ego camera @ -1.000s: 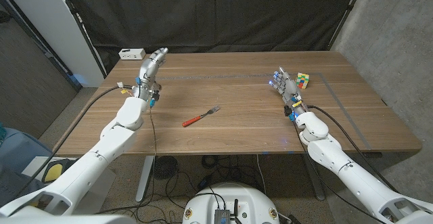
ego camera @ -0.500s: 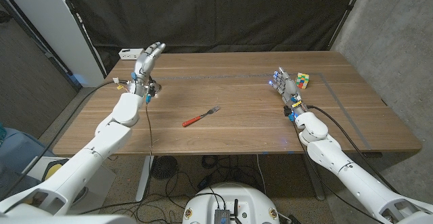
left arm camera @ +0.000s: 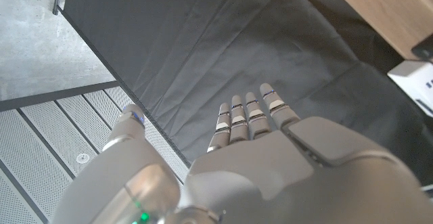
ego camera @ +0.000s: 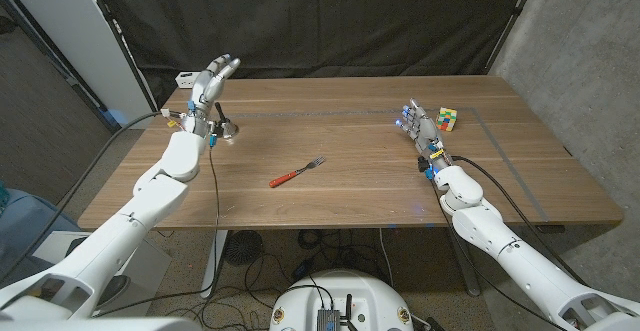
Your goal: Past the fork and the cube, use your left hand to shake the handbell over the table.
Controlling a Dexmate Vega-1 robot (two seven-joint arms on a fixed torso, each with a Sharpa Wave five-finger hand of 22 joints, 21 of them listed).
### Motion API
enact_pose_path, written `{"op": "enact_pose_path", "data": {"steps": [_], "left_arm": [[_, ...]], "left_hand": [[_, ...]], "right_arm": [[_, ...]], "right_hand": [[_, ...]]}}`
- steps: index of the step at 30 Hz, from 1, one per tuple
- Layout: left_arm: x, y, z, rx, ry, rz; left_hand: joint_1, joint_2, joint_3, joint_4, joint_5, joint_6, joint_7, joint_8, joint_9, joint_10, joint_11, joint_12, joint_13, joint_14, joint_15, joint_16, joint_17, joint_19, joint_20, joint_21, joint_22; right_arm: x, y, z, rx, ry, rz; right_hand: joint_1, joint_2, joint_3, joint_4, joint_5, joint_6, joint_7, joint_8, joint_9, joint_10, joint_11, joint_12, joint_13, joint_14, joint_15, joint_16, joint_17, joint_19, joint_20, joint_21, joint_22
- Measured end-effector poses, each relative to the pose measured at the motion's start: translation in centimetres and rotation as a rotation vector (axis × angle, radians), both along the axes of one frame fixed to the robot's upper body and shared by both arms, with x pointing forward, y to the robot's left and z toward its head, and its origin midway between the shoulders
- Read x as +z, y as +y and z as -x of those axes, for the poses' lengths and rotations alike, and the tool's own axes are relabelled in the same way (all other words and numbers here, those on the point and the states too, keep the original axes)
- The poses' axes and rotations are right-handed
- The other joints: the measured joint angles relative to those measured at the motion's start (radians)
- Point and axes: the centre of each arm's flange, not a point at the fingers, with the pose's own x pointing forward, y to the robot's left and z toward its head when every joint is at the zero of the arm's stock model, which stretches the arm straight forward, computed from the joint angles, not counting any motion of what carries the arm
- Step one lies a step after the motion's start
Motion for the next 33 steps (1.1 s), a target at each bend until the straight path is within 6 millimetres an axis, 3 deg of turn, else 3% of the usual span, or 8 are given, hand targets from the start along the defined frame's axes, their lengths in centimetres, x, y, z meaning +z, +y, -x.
{"op": "enact_pose_path", "data": {"steps": [4,8,22,33], "left_arm": [[0.3,0.3,0.2,0.026,-0.008,-0.007],[0.4,0.6,0.3,0.045,-0.012,-0.005],[1.0,2.0,1.1,0.167,-0.045,-0.002],[1.0,3.0,1.7,0.291,-0.071,-0.011]], "left_hand": [[0.005,0.005,0.000,0.000,0.000,0.009,-0.002,0.000,0.000,0.000,0.000,0.000,0.000,0.005,-0.005,0.000,0.000,0.009,-0.002,0.000,0.000],[0.006,0.005,0.004,-0.004,0.000,0.018,-0.004,0.000,0.000,0.011,0.000,0.000,0.000,0.016,-0.005,0.000,0.000,0.012,0.002,0.000,0.000],[0.028,0.007,0.007,-0.015,0.000,0.052,-0.016,0.000,0.000,0.052,-0.016,0.008,0.000,0.056,-0.020,0.000,0.000,0.045,-0.001,0.000,0.000],[0.042,0.013,0.011,-0.019,0.000,0.071,-0.022,0.000,0.000,0.066,-0.020,0.008,0.000,0.068,-0.025,0.000,0.000,0.061,-0.001,0.000,0.000]], "right_arm": [[0.0,0.0,0.0,-0.002,0.001,-0.001],[-0.1,0.0,0.0,-0.003,0.001,-0.002],[-0.5,-0.1,-0.4,0.007,0.010,-0.011],[-0.6,0.1,-0.6,0.016,0.014,-0.004]], "right_hand": [[0.000,0.000,-0.004,-0.004,0.000,0.003,0.003,0.000,0.000,0.000,0.000,0.000,0.000,0.004,0.004,0.000,0.000,0.000,0.000,0.000,0.000],[0.000,0.000,-0.005,-0.005,0.000,-0.013,-0.013,0.000,0.000,0.000,0.000,0.000,0.000,0.004,0.004,0.000,0.000,0.000,0.000,0.000,0.000],[0.000,0.000,-0.004,-0.012,0.000,-0.053,-0.031,-0.016,0.000,0.000,0.000,-0.006,0.000,0.004,0.004,0.000,0.000,0.000,0.000,-0.004,0.000],[0.000,0.000,-0.004,-0.012,0.000,-0.053,-0.031,-0.016,0.000,0.000,0.000,-0.006,0.000,0.004,0.004,0.000,0.000,0.000,0.000,-0.004,0.000]]}}
